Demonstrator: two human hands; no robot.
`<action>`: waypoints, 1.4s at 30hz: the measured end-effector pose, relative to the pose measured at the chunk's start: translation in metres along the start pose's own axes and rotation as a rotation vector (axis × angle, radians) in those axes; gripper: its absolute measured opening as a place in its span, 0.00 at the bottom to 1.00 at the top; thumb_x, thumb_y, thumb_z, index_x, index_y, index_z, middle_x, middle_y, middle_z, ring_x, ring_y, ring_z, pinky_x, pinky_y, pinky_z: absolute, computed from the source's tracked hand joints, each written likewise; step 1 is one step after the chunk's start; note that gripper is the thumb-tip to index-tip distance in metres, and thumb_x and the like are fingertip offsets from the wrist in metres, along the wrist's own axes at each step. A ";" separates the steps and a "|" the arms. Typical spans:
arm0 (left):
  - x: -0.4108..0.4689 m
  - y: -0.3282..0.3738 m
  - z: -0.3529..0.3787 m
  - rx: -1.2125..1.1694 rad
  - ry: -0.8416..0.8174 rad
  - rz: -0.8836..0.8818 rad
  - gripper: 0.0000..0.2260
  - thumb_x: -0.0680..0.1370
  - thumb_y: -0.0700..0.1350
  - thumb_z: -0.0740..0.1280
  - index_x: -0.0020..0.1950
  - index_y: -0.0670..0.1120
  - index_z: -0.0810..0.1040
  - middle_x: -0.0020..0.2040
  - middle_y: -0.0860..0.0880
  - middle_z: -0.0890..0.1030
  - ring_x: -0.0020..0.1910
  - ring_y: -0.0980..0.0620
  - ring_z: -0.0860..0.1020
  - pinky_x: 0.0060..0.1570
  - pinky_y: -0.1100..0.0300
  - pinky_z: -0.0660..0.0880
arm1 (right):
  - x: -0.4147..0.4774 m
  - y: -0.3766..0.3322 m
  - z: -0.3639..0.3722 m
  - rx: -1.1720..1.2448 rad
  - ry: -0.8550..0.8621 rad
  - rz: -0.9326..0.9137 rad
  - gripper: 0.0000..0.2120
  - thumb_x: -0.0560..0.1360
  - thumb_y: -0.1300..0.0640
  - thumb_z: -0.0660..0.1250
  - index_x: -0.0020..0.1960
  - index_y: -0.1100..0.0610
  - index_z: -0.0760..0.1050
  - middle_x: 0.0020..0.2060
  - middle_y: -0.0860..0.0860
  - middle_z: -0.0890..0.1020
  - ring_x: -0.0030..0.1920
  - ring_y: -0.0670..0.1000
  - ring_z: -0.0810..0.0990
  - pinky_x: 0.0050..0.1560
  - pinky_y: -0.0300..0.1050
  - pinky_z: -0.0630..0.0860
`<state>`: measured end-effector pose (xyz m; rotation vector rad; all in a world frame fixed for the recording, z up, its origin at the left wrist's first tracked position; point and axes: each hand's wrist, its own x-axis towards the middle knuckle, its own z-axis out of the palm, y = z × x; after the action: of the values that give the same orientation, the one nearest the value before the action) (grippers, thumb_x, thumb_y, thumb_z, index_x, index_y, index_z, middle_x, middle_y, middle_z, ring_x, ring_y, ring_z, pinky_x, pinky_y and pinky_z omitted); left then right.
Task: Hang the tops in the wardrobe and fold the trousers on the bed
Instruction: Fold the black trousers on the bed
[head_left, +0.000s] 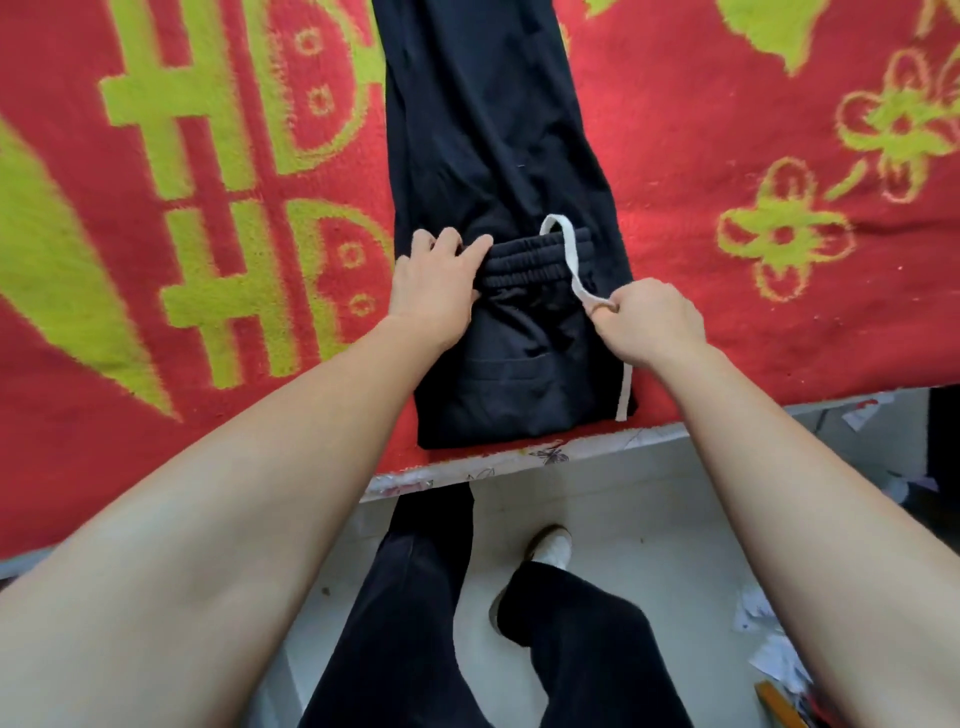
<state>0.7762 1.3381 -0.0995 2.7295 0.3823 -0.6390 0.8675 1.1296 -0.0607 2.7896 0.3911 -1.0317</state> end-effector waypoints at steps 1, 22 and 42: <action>0.002 0.000 -0.001 -0.022 -0.016 -0.008 0.27 0.80 0.49 0.66 0.77 0.54 0.60 0.67 0.46 0.69 0.65 0.41 0.65 0.56 0.47 0.71 | -0.001 0.001 -0.008 0.068 -0.065 0.007 0.19 0.78 0.45 0.60 0.40 0.57 0.79 0.43 0.57 0.82 0.48 0.63 0.79 0.43 0.49 0.70; -0.014 0.010 0.007 -0.462 0.059 -0.484 0.32 0.74 0.54 0.73 0.74 0.58 0.61 0.61 0.45 0.70 0.58 0.40 0.75 0.55 0.47 0.72 | 0.021 -0.066 -0.095 1.508 -0.256 -0.141 0.07 0.78 0.56 0.68 0.49 0.60 0.78 0.38 0.52 0.84 0.43 0.52 0.85 0.42 0.44 0.79; -0.072 0.020 0.030 -0.816 -0.040 -0.934 0.41 0.65 0.68 0.74 0.68 0.47 0.66 0.64 0.47 0.74 0.67 0.43 0.69 0.66 0.45 0.68 | -0.025 0.016 0.051 0.593 0.039 0.132 0.51 0.64 0.29 0.73 0.75 0.55 0.58 0.67 0.55 0.71 0.67 0.58 0.71 0.65 0.54 0.70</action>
<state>0.7093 1.2956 -0.0869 1.6562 1.5416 -0.5482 0.8221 1.0986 -0.0822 3.2884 -0.1249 -1.2242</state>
